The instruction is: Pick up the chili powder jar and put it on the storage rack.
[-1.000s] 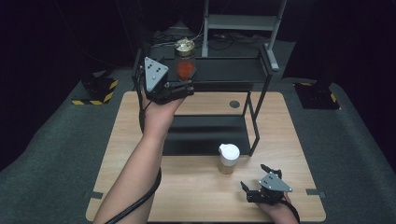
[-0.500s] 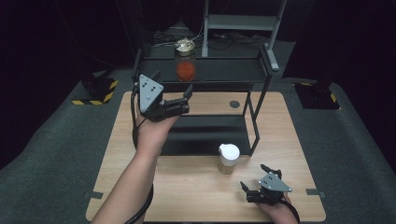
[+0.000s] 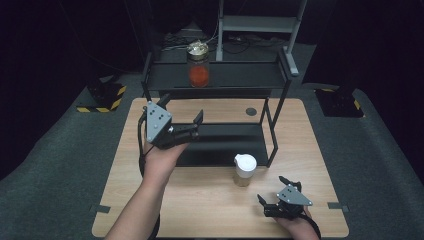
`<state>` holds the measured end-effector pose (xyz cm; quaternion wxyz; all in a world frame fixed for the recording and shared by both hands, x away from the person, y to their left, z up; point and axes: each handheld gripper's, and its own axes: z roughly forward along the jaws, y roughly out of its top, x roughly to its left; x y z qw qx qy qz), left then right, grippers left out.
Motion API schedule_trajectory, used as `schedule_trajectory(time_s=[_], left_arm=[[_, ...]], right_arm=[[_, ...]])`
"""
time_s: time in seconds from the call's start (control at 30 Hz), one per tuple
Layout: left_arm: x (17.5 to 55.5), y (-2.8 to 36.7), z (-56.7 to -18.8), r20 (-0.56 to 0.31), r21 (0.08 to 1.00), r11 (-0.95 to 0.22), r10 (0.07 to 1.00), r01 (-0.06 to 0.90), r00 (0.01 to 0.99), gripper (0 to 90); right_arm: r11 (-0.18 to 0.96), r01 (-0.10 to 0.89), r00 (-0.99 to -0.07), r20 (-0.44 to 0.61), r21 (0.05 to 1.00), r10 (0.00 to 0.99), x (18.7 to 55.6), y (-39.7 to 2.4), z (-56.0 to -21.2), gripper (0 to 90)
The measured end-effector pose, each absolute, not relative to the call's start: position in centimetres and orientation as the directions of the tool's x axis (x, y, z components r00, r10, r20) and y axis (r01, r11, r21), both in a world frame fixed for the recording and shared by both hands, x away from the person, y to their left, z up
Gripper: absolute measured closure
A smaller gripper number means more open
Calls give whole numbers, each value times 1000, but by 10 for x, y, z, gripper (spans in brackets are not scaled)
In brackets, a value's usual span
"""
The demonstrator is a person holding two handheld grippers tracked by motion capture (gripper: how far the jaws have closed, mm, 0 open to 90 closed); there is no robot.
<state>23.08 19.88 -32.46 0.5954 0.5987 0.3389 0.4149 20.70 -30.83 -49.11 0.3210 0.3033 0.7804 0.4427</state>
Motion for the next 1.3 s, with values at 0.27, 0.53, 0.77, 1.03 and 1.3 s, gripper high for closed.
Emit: schedule_trajectory(time_s=[0.27, 0.53, 0.77, 1.03, 1.3], left_arm=[[217, 201, -342, 94, 995, -76, 892, -58, 442, 4], [206, 201, -364, 96, 995, -92, 886, -32, 455, 4], [196, 198, -386, 100, 994, -109, 884, -7, 457, 4], [186, 197, -416, 92, 992, -123, 879, 37, 468, 4], [174, 200, -452, 57, 988, -118, 880, 100, 472, 4]], right_arm=[[423, 189, -610, -231, 886, 758, 207, -309, -491, 0], [425, 189, -608, -234, 885, 758, 207, -308, -491, 0], [425, 190, -608, -234, 885, 759, 207, -308, -491, 0], [426, 188, -607, -236, 885, 759, 207, -307, -491, 0], [428, 189, -606, -237, 884, 759, 206, -307, -491, 0]])
